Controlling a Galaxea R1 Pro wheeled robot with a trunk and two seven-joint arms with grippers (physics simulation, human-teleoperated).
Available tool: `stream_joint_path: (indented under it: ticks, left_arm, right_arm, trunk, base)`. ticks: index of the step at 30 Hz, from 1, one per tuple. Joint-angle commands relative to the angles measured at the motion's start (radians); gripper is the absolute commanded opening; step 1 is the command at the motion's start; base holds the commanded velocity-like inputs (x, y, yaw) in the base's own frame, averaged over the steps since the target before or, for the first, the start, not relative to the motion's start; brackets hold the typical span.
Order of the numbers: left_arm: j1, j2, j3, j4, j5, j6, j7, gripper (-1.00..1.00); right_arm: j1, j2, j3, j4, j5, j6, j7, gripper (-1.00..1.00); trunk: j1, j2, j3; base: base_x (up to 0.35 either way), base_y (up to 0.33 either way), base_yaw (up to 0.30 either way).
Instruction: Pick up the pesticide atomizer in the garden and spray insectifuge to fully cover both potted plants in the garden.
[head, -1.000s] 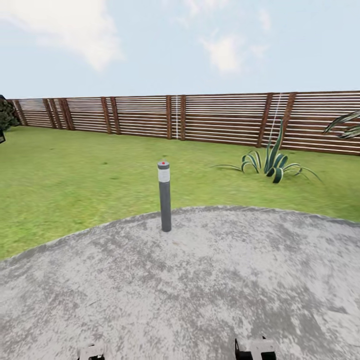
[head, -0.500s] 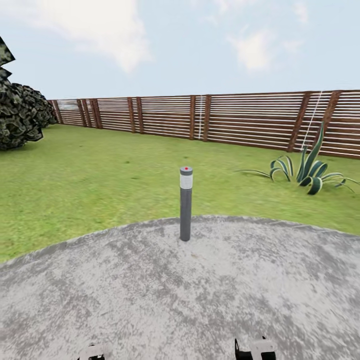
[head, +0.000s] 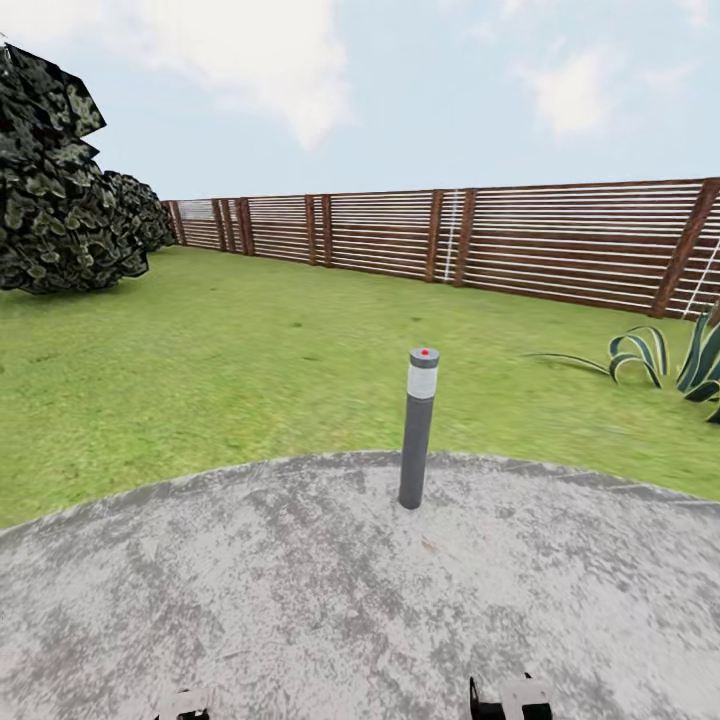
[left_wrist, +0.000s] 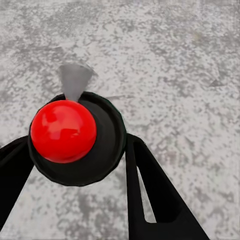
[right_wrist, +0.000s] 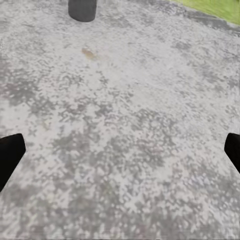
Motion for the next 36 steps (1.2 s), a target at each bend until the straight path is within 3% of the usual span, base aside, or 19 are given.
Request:
stream_joint_path:
  ticks: [1, 8, 20, 36]
  left_arm:
    - [-0.001, -0.001, 0.008, 0.0, -0.004, -0.002, -0.007, -1.0]
    - [-0.001, -0.001, 0.008, 0.0, -0.004, -0.002, -0.007, -1.0]
    - [-0.001, -0.001, 0.008, 0.0, -0.004, -0.002, -0.007, -1.0]
    - [-0.001, -0.001, 0.008, 0.0, -0.003, -0.002, -0.007, -1.0]
  right_arm:
    - [0.0, 0.0, -0.008, 0.001, 0.011, -0.002, -0.005, 1.0]
    - [0.0, 0.0, -0.008, 0.001, 0.011, -0.002, -0.005, 1.0]
    - [0.0, 0.0, -0.008, 0.001, 0.011, -0.002, -0.005, 1.0]
    - [0.0, 0.0, -0.008, 0.001, 0.011, -0.002, -0.005, 1.0]
  trunk:
    - [0.0, 0.0, -0.001]
    - [0.0, 0.0, -0.001]
    - [0.0, 0.0, -0.001]
    - [0.0, 0.0, -0.001]
  base:
    - [0.341, 0.0, 0.278]
    - [0.276, 0.0, 0.278]
    - [0.05, 0.0, 0.278]
    - [0.327, 0.0, 0.278]
